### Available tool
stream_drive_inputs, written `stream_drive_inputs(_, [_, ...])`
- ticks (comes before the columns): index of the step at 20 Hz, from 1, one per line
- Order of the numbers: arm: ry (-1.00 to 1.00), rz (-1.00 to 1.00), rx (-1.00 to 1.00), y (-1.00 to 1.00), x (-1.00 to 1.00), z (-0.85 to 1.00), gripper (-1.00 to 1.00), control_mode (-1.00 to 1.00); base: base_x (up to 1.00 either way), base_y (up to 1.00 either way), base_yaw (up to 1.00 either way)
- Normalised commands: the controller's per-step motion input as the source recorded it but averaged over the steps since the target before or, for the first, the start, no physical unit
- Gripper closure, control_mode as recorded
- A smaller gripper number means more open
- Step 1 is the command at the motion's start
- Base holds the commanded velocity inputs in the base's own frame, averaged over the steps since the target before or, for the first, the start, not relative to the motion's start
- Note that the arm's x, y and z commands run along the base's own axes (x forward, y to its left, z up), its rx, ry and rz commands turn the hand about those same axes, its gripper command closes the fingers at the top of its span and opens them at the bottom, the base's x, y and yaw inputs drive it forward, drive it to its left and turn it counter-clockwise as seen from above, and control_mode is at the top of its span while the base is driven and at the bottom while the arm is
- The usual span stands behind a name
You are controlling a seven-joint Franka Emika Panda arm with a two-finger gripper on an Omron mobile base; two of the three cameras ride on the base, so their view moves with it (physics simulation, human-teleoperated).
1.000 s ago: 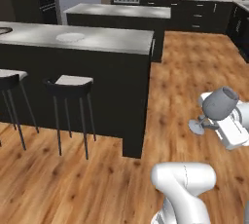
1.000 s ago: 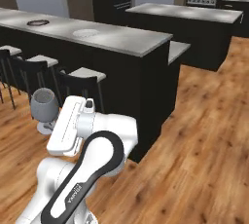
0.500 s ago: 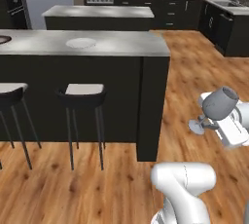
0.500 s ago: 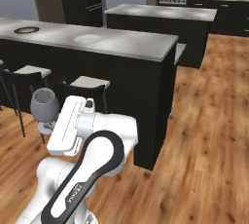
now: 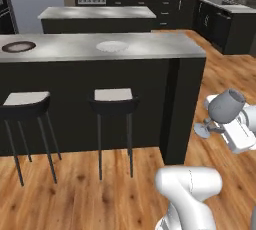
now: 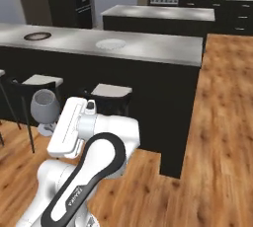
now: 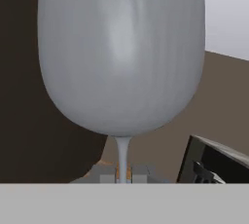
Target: Retrieve the wine glasses from the counter and place one next to each plate.
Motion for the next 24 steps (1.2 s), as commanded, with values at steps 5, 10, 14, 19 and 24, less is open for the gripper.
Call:
stream_drive_inputs(5, [0.0,0.0,0.0,0.0,0.0,0.0,1.0,1.0,0.85,0.53,-0.23])
stream_drive_inputs(10, [0.0,0.0,0.0,0.0,0.0,0.0,1.0,1.0,1.0,0.28,-0.32])
stream_drive_inputs(14, [0.0,0.0,0.0,0.0,0.0,0.0,1.0,1.0,0.76,0.16,-0.38])
stream_drive_inputs(19, [0.0,0.0,0.0,0.0,0.0,0.0,1.0,1.0,0.66,0.47,-0.4])
stream_drive_inputs(24, [0.0,0.0,0.0,0.0,0.0,0.0,1.0,1.0,0.22,0.98,-0.3])
